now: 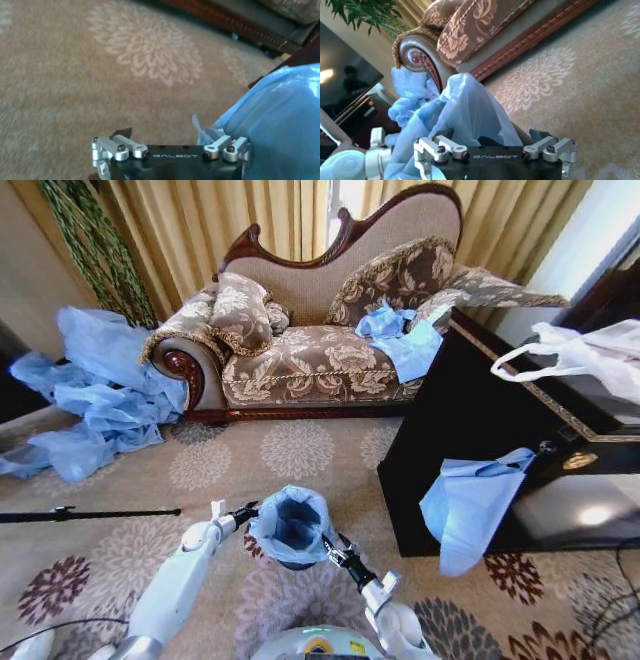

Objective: Place a garbage bag over the trash bin.

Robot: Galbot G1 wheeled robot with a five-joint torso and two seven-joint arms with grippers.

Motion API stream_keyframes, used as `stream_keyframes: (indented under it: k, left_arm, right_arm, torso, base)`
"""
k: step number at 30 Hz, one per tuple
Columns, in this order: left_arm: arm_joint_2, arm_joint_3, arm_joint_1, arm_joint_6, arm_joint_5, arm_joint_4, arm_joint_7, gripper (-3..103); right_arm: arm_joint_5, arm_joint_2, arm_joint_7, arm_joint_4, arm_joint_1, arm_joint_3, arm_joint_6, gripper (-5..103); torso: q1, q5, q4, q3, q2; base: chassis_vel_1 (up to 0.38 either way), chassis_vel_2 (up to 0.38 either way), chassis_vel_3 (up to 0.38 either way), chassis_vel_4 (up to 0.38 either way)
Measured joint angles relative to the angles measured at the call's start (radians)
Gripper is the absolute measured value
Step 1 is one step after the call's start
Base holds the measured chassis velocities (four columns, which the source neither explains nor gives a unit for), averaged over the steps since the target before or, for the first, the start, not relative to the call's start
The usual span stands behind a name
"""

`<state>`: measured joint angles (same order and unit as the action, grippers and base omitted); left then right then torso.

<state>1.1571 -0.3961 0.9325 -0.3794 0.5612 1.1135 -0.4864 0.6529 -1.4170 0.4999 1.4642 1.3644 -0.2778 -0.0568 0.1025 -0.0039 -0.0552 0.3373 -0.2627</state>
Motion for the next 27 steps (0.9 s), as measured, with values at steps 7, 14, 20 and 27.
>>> stream_keyframes:
  k: [7, 14, 20, 27]
  left_arm:
    - [0.000, 0.012, -0.038, 0.026, 0.007, -0.019, 0.000, 100]
    - [-0.014, 0.026, -0.068, 0.030, 0.020, -0.022, -0.001, 100]
    - [-0.042, 0.026, -0.066, 0.031, 0.023, -0.008, -0.001, 100]
    - [-0.075, 0.016, -0.048, 0.037, 0.033, 0.015, 0.001, 100]
  right_arm:
    - [-0.003, 0.001, 0.001, -0.011, -0.010, 0.007, -0.001, 100]
    - [0.000, 0.027, 0.012, -0.027, -0.011, -0.018, 0.001, 100]
    - [0.011, 0.061, 0.030, -0.030, 0.004, -0.045, -0.007, 100]
    - [0.016, 0.094, 0.046, -0.002, 0.047, -0.076, -0.021, 100]
  torso:
    - [0.000, 0.0003, -0.0001, 0.000, 0.000]
    - [0.000, 0.0006, -0.0003, 0.000, 0.000]
    - [0.000, 0.0005, 0.0001, 0.000, 0.000]
    - [0.000, 0.0005, 0.0001, 0.000, 0.000]
  base:
    - [0.000, 0.000, 0.000, 0.000]
    - [0.000, 0.000, 0.000, 0.000]
    - [0.000, 0.000, 0.000, 0.000]
    - [0.000, 0.000, 0.000, 0.000]
